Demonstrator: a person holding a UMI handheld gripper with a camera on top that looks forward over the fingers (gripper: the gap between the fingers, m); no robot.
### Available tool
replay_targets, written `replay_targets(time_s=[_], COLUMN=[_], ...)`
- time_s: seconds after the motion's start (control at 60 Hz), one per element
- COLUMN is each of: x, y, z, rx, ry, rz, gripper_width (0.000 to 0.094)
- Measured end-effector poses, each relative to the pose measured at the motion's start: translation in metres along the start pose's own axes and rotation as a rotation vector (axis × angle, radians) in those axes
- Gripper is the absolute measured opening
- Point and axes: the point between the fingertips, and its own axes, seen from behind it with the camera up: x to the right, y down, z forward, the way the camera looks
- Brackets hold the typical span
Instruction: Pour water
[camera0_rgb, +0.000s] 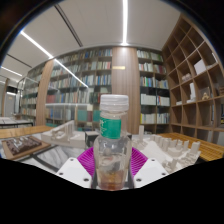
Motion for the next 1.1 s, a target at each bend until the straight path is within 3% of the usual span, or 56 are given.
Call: replay_targets(time_s=[0.15,0.283,0.317,0.367,0.5,0.533,0.583,0.6,0.633,0.883,1.1], x=[0.031,0.041,0.043,0.048,0.048,0.05,0.051,0.051,0.052,0.035,-0.013], y=[0.111,0.178,0.171,0.174,0.177,0.18,0.177,0.174,0.169,0.125,0.087], z=[0.008,0.002,0.005,-0.001,0.0,-0.005,-0.008,-0.011,-0.018,-0.119,-0.253], rx=[-0.187,-0.324,-0.259,-0.257,-0.278,-0.308,-0.335,-0.335,-0.338,-0.402,-0.447], ry=[0.018,0.01,0.014,0.012,0.017,0.034,0.053,0.06,0.082,0.168,0.158], rz=[-0.061,-0.02,0.007,0.04,0.002,-0.001,0.006,0.01,0.021,0.049,0.025], gripper_width=[0.0414,0.042,0.0432,0.0435,0.0564,0.0634,0.085,0.0877,0.0842,0.0856,0.0856])
